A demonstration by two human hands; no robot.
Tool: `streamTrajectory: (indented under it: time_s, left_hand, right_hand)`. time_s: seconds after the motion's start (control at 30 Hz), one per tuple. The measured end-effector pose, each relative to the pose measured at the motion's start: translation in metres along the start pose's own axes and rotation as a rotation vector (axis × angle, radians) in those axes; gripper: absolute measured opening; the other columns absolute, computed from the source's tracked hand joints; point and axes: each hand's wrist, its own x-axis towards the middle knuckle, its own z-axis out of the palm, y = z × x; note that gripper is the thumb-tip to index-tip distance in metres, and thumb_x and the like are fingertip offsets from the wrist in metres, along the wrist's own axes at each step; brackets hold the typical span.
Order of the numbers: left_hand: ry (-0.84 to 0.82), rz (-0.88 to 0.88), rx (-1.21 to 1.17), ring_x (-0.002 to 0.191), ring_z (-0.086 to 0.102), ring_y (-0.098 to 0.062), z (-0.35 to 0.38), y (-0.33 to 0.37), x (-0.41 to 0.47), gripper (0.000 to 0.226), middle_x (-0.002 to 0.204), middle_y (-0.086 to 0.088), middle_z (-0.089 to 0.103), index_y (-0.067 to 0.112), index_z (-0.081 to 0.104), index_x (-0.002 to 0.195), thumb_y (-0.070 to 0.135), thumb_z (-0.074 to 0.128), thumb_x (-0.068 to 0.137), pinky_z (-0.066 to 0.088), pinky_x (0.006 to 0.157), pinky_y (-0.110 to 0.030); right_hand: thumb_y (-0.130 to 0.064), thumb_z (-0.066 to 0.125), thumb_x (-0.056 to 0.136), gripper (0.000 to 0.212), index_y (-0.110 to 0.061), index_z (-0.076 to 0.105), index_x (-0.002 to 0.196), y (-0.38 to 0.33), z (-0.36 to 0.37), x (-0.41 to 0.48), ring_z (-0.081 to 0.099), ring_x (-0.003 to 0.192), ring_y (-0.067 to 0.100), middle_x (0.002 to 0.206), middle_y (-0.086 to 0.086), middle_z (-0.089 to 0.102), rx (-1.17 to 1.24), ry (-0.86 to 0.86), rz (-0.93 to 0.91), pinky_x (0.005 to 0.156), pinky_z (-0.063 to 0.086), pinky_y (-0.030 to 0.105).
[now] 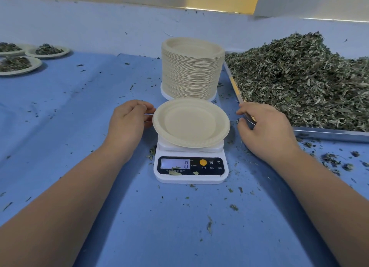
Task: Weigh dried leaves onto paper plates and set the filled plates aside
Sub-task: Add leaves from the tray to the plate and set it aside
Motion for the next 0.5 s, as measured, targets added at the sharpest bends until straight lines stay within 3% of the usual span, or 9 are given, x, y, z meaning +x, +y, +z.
streamTrajectory:
  time_s: [0.13, 0.3, 0.43, 0.5]
  left_hand:
    - [-0.011, 0.011, 0.011, 0.075, 0.073, -0.011, 0.0, 0.0, -0.002, 0.028, 0.081, 0.001, 0.077, 0.008, 0.072, 0.093, 0.008, 0.045, 0.099, 0.054, 0.063, -0.016]
    - [-0.002, 0.019, 0.046, 0.074, 0.072, -0.01, 0.0, -0.001, 0.0, 0.029, 0.083, -0.001, 0.076, 0.01, 0.072, 0.09, 0.009, 0.044, 0.098, 0.054, 0.064, -0.018]
    - [-0.009, 0.031, 0.102, 0.074, 0.072, -0.011, 0.001, -0.004, 0.001, 0.028, 0.084, -0.001, 0.077, 0.012, 0.074, 0.089, 0.015, 0.046, 0.093, 0.056, 0.069, -0.024]
    - [-0.013, 0.031, 0.103, 0.079, 0.073, -0.015, 0.001, -0.005, 0.003, 0.029, 0.088, -0.002, 0.078, 0.014, 0.074, 0.088, 0.018, 0.046, 0.091, 0.058, 0.076, -0.03]
  right_hand:
    - [-0.016, 0.058, 0.091, 0.023, -0.019, 0.068, 0.112, 0.0, 0.001, -0.001, 0.057, 0.104, 0.022, 0.103, 0.003, 0.07, -0.002, 0.004, -0.003, 0.081, 0.05, 0.035]
    - [-0.033, 0.051, 0.097, 0.024, -0.021, 0.066, 0.111, 0.004, -0.009, 0.007, 0.056, 0.078, 0.022, 0.08, -0.003, 0.062, -0.028, 0.088, 0.105, 0.065, 0.039, 0.031]
    - [-0.06, 0.045, 0.094, 0.032, -0.031, 0.06, 0.094, 0.018, -0.021, 0.031, 0.058, 0.07, 0.016, 0.075, -0.005, 0.061, -0.014, -0.176, 0.377, 0.057, 0.037, 0.029]
    - [-0.059, 0.048, 0.094, 0.033, -0.03, 0.062, 0.092, 0.029, -0.021, 0.052, 0.059, 0.074, 0.014, 0.082, -0.003, 0.065, 0.054, -0.199, 0.425, 0.057, 0.037, 0.027]
